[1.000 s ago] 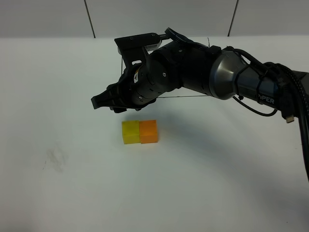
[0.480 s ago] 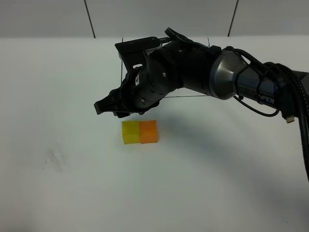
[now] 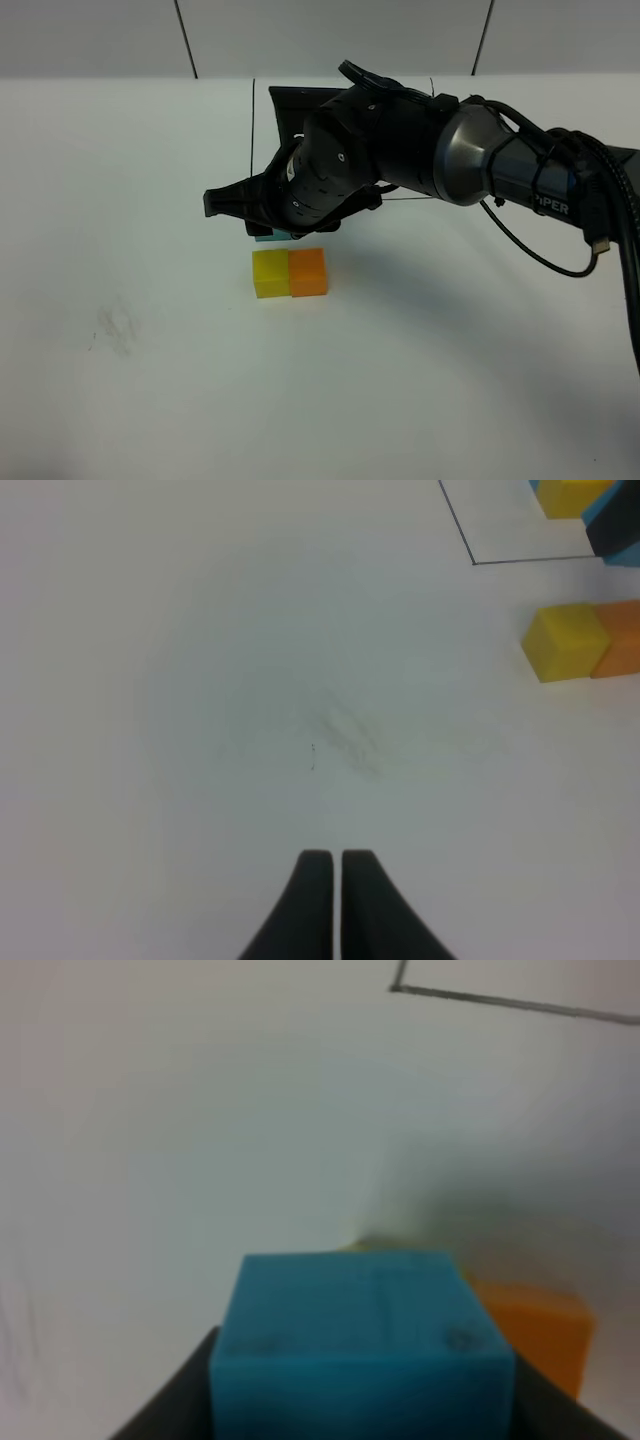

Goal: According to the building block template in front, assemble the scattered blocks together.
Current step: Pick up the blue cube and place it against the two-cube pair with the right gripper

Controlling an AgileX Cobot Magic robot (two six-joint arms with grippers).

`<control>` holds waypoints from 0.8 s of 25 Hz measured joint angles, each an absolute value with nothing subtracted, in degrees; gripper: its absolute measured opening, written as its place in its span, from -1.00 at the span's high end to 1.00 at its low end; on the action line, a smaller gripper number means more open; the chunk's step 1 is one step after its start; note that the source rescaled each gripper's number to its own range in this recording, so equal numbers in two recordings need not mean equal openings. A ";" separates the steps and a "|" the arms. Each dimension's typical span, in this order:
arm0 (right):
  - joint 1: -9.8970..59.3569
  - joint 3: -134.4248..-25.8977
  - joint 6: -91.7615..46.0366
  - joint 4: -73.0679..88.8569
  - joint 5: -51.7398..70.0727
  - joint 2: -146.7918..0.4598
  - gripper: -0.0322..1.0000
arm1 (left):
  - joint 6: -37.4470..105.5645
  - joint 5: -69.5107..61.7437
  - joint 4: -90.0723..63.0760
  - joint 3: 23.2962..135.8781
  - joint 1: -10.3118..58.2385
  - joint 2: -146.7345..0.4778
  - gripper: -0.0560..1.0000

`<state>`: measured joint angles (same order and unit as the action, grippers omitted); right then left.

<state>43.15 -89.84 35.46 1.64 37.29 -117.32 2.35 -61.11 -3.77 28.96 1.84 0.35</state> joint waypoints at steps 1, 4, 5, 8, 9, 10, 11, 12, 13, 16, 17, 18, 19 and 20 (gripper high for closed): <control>43.15 -89.84 38.34 -0.63 37.92 -117.32 -0.06 | 2.35 -61.11 -3.77 28.96 1.84 0.35 0.89; 43.15 -89.86 41.75 -5.76 39.36 -117.32 -0.06 | 2.35 -61.11 -3.77 28.96 1.84 0.35 0.89; 43.15 -89.86 42.27 -6.46 39.90 -117.32 -0.06 | 2.35 -61.11 -3.77 28.96 1.84 0.35 0.89; 43.15 -89.86 43.03 -7.27 40.72 -117.32 -0.06 | 2.35 -61.11 -3.77 28.96 1.84 0.35 0.89; 43.15 -89.96 43.23 -7.52 40.81 -117.33 -0.06 | 2.35 -61.11 -3.77 28.96 1.84 0.35 0.89; 43.15 -90.23 43.62 -7.61 40.95 -117.52 -0.06 | 2.35 -61.11 -3.77 28.96 1.84 0.35 0.89; 43.15 -90.51 43.85 -7.66 41.01 -117.67 -0.06 | 2.35 -61.11 -3.77 28.96 1.84 0.35 0.89; 43.15 -91.01 44.03 -7.66 41.32 -117.92 -0.06 | 2.35 -61.11 -3.77 28.96 1.84 0.35 0.89; 43.15 -91.76 44.10 -7.66 41.82 -118.43 -0.06 | 2.35 -61.11 -3.77 28.96 1.84 0.35 0.89; 43.15 -94.87 44.26 -7.66 43.78 -120.24 -0.06 | 2.35 -61.11 -3.77 28.96 1.84 0.35 0.89; 43.15 -96.02 44.26 -7.66 44.54 -120.95 -0.06 | 2.35 -61.11 -3.77 28.96 1.84 0.35 0.89; 43.15 -97.01 44.26 -7.66 45.12 -121.53 -0.06 | 2.35 -61.11 -3.77 28.96 1.84 0.35 0.89; 43.22 -98.34 44.26 -7.66 45.91 -122.24 -0.06 | 2.35 -61.11 -3.77 28.96 1.84 0.35 0.89; 43.30 -99.89 44.26 -7.66 46.83 -122.98 -0.06 | 2.35 -61.11 -3.77 28.96 1.84 0.35 0.89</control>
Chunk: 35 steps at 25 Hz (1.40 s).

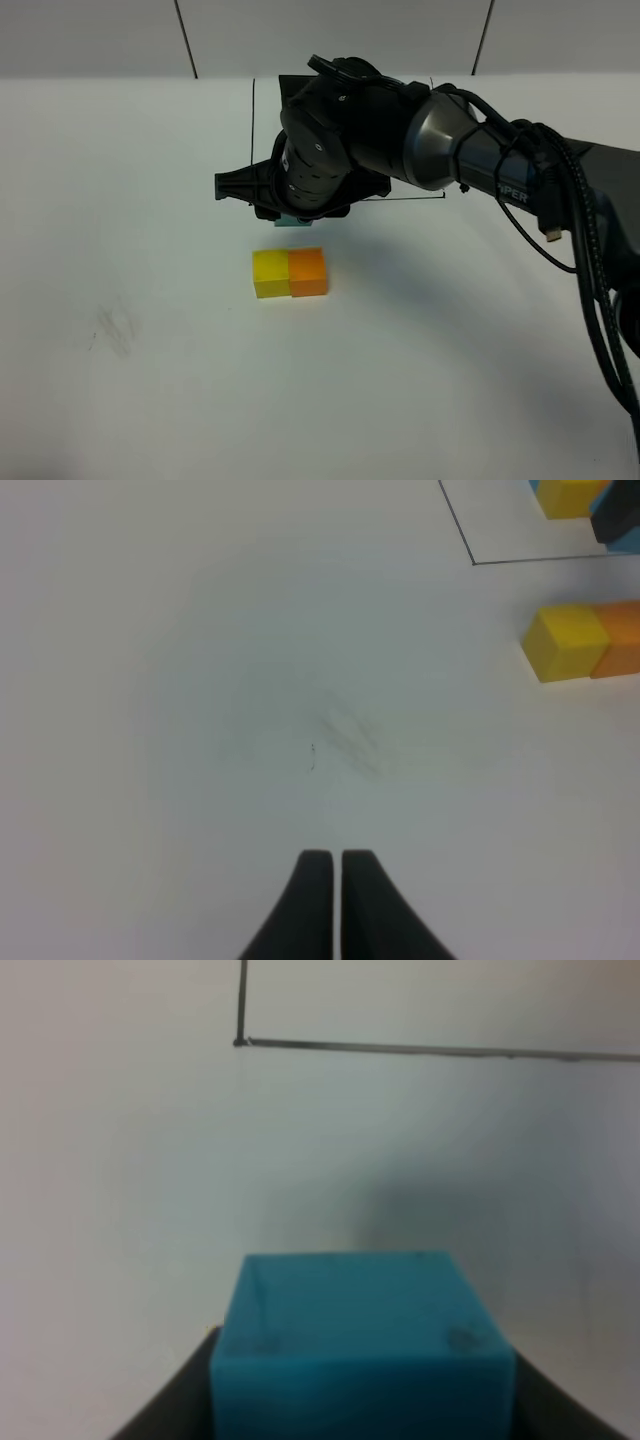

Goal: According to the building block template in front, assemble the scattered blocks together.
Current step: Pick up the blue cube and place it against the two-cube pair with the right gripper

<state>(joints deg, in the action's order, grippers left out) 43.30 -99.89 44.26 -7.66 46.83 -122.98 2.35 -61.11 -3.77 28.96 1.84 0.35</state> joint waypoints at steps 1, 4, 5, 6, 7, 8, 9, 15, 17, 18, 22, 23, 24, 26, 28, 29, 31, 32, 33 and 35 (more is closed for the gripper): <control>43.54 -101.37 44.32 -7.66 47.62 -123.78 -0.06 | 2.35 -61.11 -3.77 28.96 1.84 0.35 0.89; 44.37 -107.24 44.43 -7.72 50.27 -126.42 -0.06 | 2.35 -61.11 -3.77 28.96 1.84 0.35 0.89; 44.70 -108.88 44.43 -7.72 51.03 -127.54 -0.06 | 2.35 -61.11 -3.77 28.96 1.84 0.35 0.89; 44.97 -110.80 44.51 -7.72 52.14 -128.57 -0.06 | 2.35 -61.11 -3.77 28.96 1.84 0.35 0.89; 45.23 -112.53 44.51 -7.78 53.17 -129.82 -0.06 | 2.35 -61.11 -3.77 28.96 1.84 0.35 0.89; 45.48 -114.03 44.51 -7.78 53.92 -131.02 -0.06 | 2.35 -61.11 -3.77 28.96 1.84 0.35 0.89; 45.71 -115.07 44.51 -7.96 54.84 -131.95 -0.06 | 2.35 -61.11 -3.77 28.96 1.84 0.35 0.89; 45.95 -117.35 47.04 -9.46 56.99 -135.44 -0.06 | 2.35 -61.11 -3.77 28.96 1.84 0.35 0.89; 45.95 -117.41 47.66 -10.29 57.11 -135.64 -0.06 | 2.35 -61.11 -3.77 28.96 1.84 0.35 0.89; 45.95 -117.41 47.90 -10.66 57.11 -135.68 -0.06 | 2.35 -61.11 -3.77 28.96 1.84 0.35 0.89; 45.95 -117.41 48.07 -10.95 57.11 -135.70 -0.06 | 2.35 -61.11 -3.77 28.96 1.84 0.35 0.89; 45.95 -117.41 48.07 -11.02 57.11 -135.75 -0.06 | 2.35 -61.11 -3.77 28.96 1.84 0.35 0.89; 45.95 -117.41 48.07 -11.02 57.11 -135.75 -0.06 | 2.35 -61.11 -3.77 28.96 1.84 0.35 0.89; 46.01 -117.41 47.72 -11.06 57.11 -135.81 -0.06 | 2.35 -61.11 -3.77 28.96 1.84 0.35 0.89; 46.26 -117.41 46.94 -11.26 57.11 -135.92 -0.06 | 2.35 -61.11 -3.77 28.96 1.84 0.35 0.89; 46.39 -117.41 46.72 -11.32 57.11 -135.92 -0.06 | 2.35 -61.11 -3.77 28.96 1.84 0.35 0.89; 46.45 -117.41 46.51 -11.26 57.11 -135.92 -0.06 | 2.35 -61.11 -3.77 28.96 1.84 0.35 0.89; 46.45 -117.41 46.51 -11.26 57.11 -135.92 -0.06 | 2.35 -61.11 -3.77 28.96 1.84 0.35 0.89; 46.45 -117.41 46.51 -11.26 57.11 -136.05 -0.06 | 2.35 -61.11 -3.77 28.96 1.84 0.35 0.89; 46.45 -117.54 46.44 -11.52 57.11 -136.53 -0.06 | 2.35 -61.11 -3.77 28.96 1.84 0.35 0.89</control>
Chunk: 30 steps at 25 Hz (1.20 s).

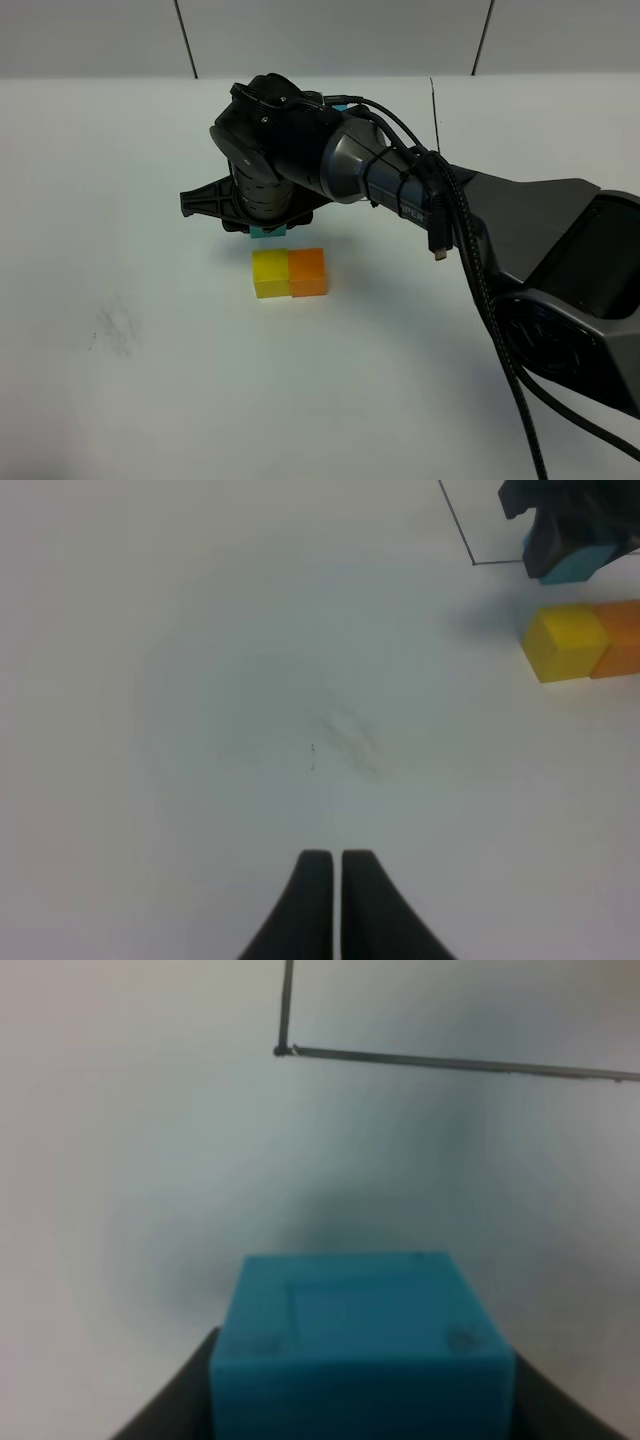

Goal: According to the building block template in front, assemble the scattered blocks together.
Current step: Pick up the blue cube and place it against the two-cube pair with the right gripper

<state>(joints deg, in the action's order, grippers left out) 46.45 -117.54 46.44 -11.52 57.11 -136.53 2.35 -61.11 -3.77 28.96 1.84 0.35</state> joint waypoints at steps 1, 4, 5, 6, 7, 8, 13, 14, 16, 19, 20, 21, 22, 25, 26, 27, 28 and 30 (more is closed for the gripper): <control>46.45 -117.59 46.40 -11.58 57.06 -137.02 -0.06 | 2.35 -61.11 -3.77 28.96 1.84 0.35 0.89; 46.45 -117.59 46.40 -11.58 57.06 -138.38 -0.06 | 2.35 -61.11 -3.77 28.96 1.84 0.35 0.89; 46.45 -117.59 46.40 -11.51 57.19 -138.80 -0.06 | 2.35 -61.06 -3.77 28.96 1.84 0.35 0.89; 46.45 -117.59 46.40 -11.51 57.33 -139.06 -0.06 | 2.35 -61.06 -3.77 28.96 1.84 0.35 0.89; 46.45 -117.59 46.40 -11.51 57.32 -139.31 -0.06 | 2.35 -61.11 -3.77 28.96 1.84 0.35 0.89; 46.45 -117.59 46.40 -11.51 57.32 -139.37 -0.06 | 2.35 -61.11 -3.77 28.96 1.84 0.35 0.89; 46.45 -117.65 46.40 -11.51 57.51 -139.42 -0.06 | 2.35 -61.11 -3.77 28.96 1.84 0.35 0.89; 46.45 -117.65 46.40 -11.51 57.56 -139.42 -0.06 | 2.35 -61.11 -3.77 28.96 1.84 0.35 0.89; 46.57 -117.65 46.40 -11.57 57.77 -139.42 -0.06 | 2.35 -61.11 -3.77 28.96 1.84 0.35 0.89; 46.75 -117.65 46.40 -11.57 57.90 -139.42 -0.06 | 2.35 -61.11 -3.77 28.96 1.84 0.35 0.89; 46.80 -117.65 46.40 -11.57 57.90 -139.42 -0.06 | 2.35 -61.11 -3.77 28.96 1.84 0.35 0.89; 46.85 -117.65 46.40 -11.57 57.90 -139.42 -0.06 | 2.35 -61.11 -3.77 28.96 1.84 0.35 0.89; 46.91 -117.65 46.40 -11.57 57.90 -139.42 -0.06 | 2.35 -61.11 -3.77 28.96 1.84 0.35 0.89; 46.91 -117.65 46.40 -11.57 57.90 -139.42 -0.06 | 2.35 -61.11 -3.77 28.96 1.84 0.35 0.89; 46.91 -117.65 46.40 -11.57 57.90 -139.42 -0.06 | 2.35 -61.11 -3.77 28.96 1.84 0.35 0.89; 46.91 -117.65 46.40 -11.57 57.90 -139.42 -0.06 | 2.35 -61.11 -3.77 28.96 1.84 0.35 0.89; 46.91 -117.65 46.40 -11.57 57.90 -139.42 -0.06 | 2.35 -61.11 -3.77 28.96 1.84 0.35 0.89; 46.91 -117.65 46.40 -11.52 57.90 -139.42 -0.06 | 2.35 -61.11 -3.77 28.96 1.84 0.35 0.89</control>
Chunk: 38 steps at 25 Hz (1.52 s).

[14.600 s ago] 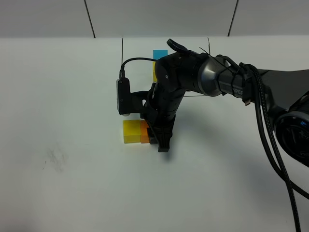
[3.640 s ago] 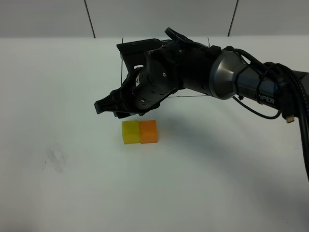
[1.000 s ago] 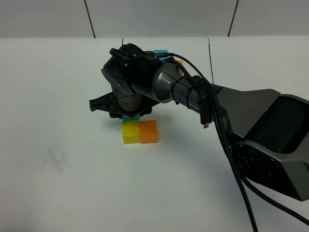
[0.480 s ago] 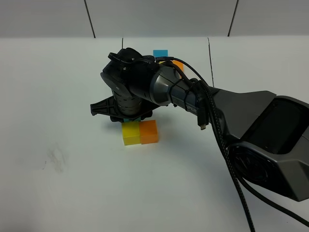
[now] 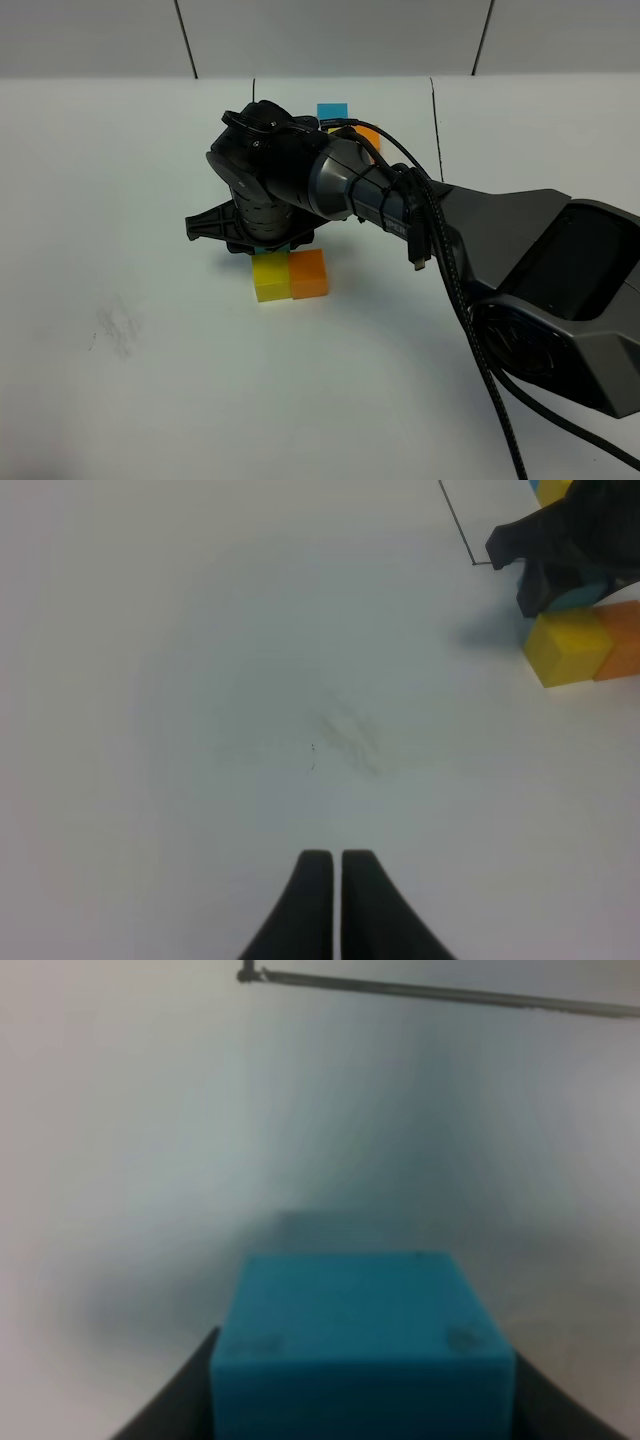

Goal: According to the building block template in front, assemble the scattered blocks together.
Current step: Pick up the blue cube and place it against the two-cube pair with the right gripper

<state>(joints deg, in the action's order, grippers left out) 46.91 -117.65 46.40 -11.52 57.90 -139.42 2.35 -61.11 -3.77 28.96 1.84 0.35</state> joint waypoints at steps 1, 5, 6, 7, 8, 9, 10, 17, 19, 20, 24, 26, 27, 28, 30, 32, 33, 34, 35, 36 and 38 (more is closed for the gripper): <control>46.91 -117.70 46.40 -11.45 57.90 -139.42 -0.06 | 2.35 -61.11 -3.77 28.96 1.84 0.35 0.89; 46.91 -117.77 46.40 -10.99 57.90 -140.04 -0.06 | 2.35 -61.11 -3.77 28.96 1.84 0.35 0.89; 46.91 -117.77 46.46 -10.85 57.85 -140.45 -0.06 | 2.35 -61.11 -3.77 28.96 1.84 0.35 0.89; 46.91 -117.77 46.46 -10.66 57.85 -140.72 -0.06 | 2.35 -61.11 -3.77 28.96 1.84 0.35 0.89; 46.91 -117.77 46.46 -10.64 57.85 -141.09 -0.06 | 2.35 -61.11 -3.77 28.96 1.84 0.35 0.89; 46.91 -117.77 46.46 -10.61 57.85 -141.25 -0.06 | 2.35 -61.11 -3.77 28.96 1.84 0.35 0.89; 46.91 -117.77 46.46 -10.56 57.79 -141.42 -0.06 | 2.35 -61.11 -3.77 28.96 1.84 0.35 0.89; 46.91 -117.81 46.46 -9.66 57.62 -142.19 -0.06 | 2.35 -61.11 -3.77 28.96 1.84 0.35 0.89; 46.91 -117.93 46.40 -9.55 57.62 -142.45 -0.06 | 2.35 -61.11 -3.77 28.96 1.84 0.35 0.89; 46.91 -118.07 46.35 -9.44 57.69 -142.51 -0.06 | 2.35 -61.11 -3.77 28.96 1.84 0.35 0.89; 46.91 -118.26 45.30 -9.14 57.80 -142.64 -0.06 | 2.35 -61.11 -3.77 28.96 1.84 0.35 0.89; 46.91 -118.26 45.25 -9.09 58.01 -142.64 -0.06 | 2.35 -61.11 -3.77 28.96 1.84 0.35 0.89; 46.91 -118.26 45.11 -9.09 58.01 -142.64 -0.06 | 2.35 -61.11 -3.77 28.96 1.84 0.35 0.89; 46.91 -118.26 45.03 -9.09 58.12 -142.64 -0.06 | 2.35 -61.11 -3.77 28.96 1.84 0.35 0.89; 46.91 -118.26 44.30 -8.97 58.12 -142.64 -0.06 | 2.35 -61.11 -3.77 28.96 1.84 0.35 0.89; 46.91 -118.26 43.55 -8.57 58.12 -142.64 -0.06 | 2.35 -61.11 -3.77 28.96 1.84 0.35 0.89; 46.91 -118.26 43.42 -8.36 58.12 -142.64 -0.06 | 2.35 -61.11 -3.77 28.96 1.84 0.35 0.89; 46.91 -118.30 43.30 -8.11 58.29 -142.64 -0.06 | 2.35 -61.11 -3.77 28.96 1.84 0.35 0.89; 46.91 -118.35 43.24 -7.86 58.55 -142.64 -0.06 | 2.35 -61.11 -3.77 28.96 1.84 0.35 0.89; 46.91 -118.32 42.95 -7.53 58.86 -142.64 -0.06 | 2.35 -61.11 -3.77 28.96 1.84 0.35 0.89; 46.91 -118.32 41.84 -6.49 59.74 -142.64 -0.06 | 2.35 -61.11 -3.77 28.96 1.84 0.35 0.89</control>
<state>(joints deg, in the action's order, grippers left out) 46.91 -118.32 41.84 -6.49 59.74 -142.64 2.35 -61.11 -3.77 28.96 1.84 0.35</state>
